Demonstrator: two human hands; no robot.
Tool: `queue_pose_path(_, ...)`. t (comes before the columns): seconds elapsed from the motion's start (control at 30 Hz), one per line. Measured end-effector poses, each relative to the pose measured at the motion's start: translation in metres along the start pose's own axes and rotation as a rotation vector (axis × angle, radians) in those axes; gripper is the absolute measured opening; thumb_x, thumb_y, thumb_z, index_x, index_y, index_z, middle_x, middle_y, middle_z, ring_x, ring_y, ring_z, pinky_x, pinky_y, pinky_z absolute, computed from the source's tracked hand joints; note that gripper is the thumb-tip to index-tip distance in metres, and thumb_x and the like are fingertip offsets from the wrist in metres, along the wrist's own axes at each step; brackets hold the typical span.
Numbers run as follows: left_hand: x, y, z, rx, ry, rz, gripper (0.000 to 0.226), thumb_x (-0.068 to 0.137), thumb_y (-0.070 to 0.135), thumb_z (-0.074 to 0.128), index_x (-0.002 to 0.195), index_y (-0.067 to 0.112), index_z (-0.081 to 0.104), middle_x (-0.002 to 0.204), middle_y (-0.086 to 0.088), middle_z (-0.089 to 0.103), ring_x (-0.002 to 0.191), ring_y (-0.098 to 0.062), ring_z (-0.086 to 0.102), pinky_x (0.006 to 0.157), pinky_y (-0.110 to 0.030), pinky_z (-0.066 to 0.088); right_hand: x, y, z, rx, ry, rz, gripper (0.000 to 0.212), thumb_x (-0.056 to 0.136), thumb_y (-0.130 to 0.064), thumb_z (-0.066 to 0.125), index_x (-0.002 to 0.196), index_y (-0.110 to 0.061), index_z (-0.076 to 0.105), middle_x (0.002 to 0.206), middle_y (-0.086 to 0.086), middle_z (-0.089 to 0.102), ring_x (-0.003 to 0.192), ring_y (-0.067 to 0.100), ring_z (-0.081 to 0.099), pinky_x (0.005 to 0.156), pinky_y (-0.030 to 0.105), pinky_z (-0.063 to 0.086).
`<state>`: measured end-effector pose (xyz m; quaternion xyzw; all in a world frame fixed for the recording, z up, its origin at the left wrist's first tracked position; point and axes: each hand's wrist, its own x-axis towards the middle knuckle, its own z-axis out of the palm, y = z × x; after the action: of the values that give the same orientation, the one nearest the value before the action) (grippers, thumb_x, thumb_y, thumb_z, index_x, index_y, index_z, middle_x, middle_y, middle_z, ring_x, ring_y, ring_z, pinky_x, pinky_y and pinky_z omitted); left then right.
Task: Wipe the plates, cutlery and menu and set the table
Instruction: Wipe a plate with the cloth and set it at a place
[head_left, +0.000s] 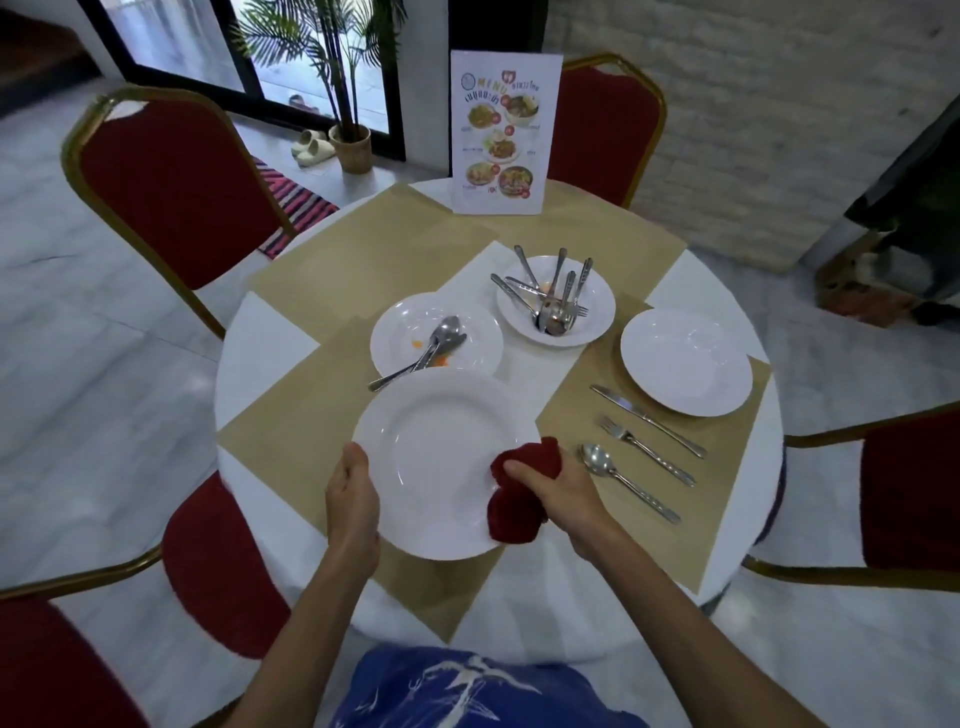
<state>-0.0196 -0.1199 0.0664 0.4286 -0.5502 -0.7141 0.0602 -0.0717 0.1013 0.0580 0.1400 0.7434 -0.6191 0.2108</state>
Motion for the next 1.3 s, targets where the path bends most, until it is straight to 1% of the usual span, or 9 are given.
queue_pose_path(0.1,-0.002,-0.007,-0.006,0.012,-0.005,-0.047,0.039,0.106,0.047,0.035,0.136,0.030,0.055,0.126,0.003,0.063,0.117,-0.025,0.060,0.104,-0.049,0.048,0.012,0.001,-0.009,-0.058,0.008,-0.031,0.025,0.080,-0.025,0.085,0.099,-0.017,0.070,0.096,0.002,0.077,0.093,0.018,0.073,0.082,0.036,0.061)
queue_pose_path(0.2,0.000,-0.011,-0.012,0.049,-0.061,-0.111,0.032,0.106,0.046,0.036,0.128,0.033,0.056,0.120,0.006,0.065,0.111,-0.022,0.061,0.097,-0.043,0.050,0.018,0.013,-0.011,-0.095,-0.005,-0.009,0.024,0.080,-0.026,0.084,0.098,-0.019,0.071,0.095,0.001,0.077,0.094,0.020,0.073,0.081,0.038,0.061)
queue_pose_path(0.3,0.004,-0.015,-0.020,0.119,-0.073,-0.165,0.030,0.104,0.040,0.043,0.123,0.026,0.061,0.118,0.002,0.067,0.109,-0.024,0.063,0.098,-0.048,0.051,0.020,0.026,-0.014,-0.138,-0.011,0.025,0.030,0.081,-0.029,0.083,0.106,-0.018,0.070,0.100,0.001,0.075,0.098,0.020,0.071,0.087,0.042,0.060)
queue_pose_path(0.4,0.004,-0.017,-0.025,0.225,-0.053,-0.134,0.022,0.102,0.027,0.046,0.098,0.016,0.065,0.103,-0.005,0.068,0.088,-0.024,0.062,0.078,-0.039,0.052,0.022,0.037,-0.017,-0.185,-0.014,0.043,0.029,0.082,-0.029,0.083,0.106,-0.018,0.070,0.099,0.000,0.074,0.096,0.019,0.070,0.090,0.045,0.060)
queue_pose_path(0.5,0.001,-0.020,-0.030,0.307,-0.041,-0.081,0.023,0.098,0.015,0.047,0.107,0.012,0.068,0.094,-0.004,0.069,0.078,-0.019,0.063,0.063,-0.031,0.053,0.025,0.043,-0.018,-0.221,-0.018,0.048,0.030,0.082,-0.030,0.082,0.106,-0.016,0.071,0.099,0.000,0.075,0.096,0.019,0.070,0.089,0.042,0.059)
queue_pose_path(0.67,0.011,-0.040,-0.036,0.388,-0.020,-0.064,0.033,0.099,0.010,0.047,0.125,0.014,0.066,0.108,-0.004,0.069,0.102,-0.026,0.065,0.083,-0.043,0.059,0.028,0.050,-0.010,-0.306,-0.009,0.036,0.030,0.085,-0.029,0.079,0.109,-0.013,0.069,0.103,0.003,0.072,0.098,0.022,0.067,0.080,0.031,0.051)
queue_pose_path(0.83,0.031,-0.055,-0.033,0.444,0.093,-0.083,0.035,0.099,0.023,0.051,0.130,0.018,0.065,0.127,-0.002,0.067,0.115,-0.025,0.060,0.103,-0.046,0.050,0.032,0.055,0.003,-0.425,0.014,0.038,0.038,0.086,-0.032,0.076,0.117,-0.011,0.067,0.111,0.008,0.071,0.106,0.028,0.066,0.094,0.039,0.053)
queue_pose_path(1.17,0.059,-0.052,-0.037,0.496,0.070,-0.051,0.036,0.100,0.023,0.047,0.131,0.020,0.065,0.127,-0.004,0.066,0.116,-0.028,0.058,0.104,-0.048,0.049,0.035,0.056,0.019,-0.638,-0.009,0.066,0.043,0.089,-0.040,0.068,0.122,-0.013,0.062,0.115,0.008,0.069,0.107,0.029,0.065,0.088,0.035,0.052)
queue_pose_path(1.3,0.063,-0.053,-0.041,0.518,0.039,-0.016,0.036,0.101,0.023,0.046,0.133,0.020,0.063,0.127,-0.002,0.065,0.113,-0.023,0.056,0.102,-0.038,0.047,0.034,0.055,0.023,-0.659,0.000,0.091,0.045,0.089,-0.040,0.068,0.124,-0.013,0.061,0.116,0.008,0.069,0.106,0.028,0.064,0.087,0.035,0.053)
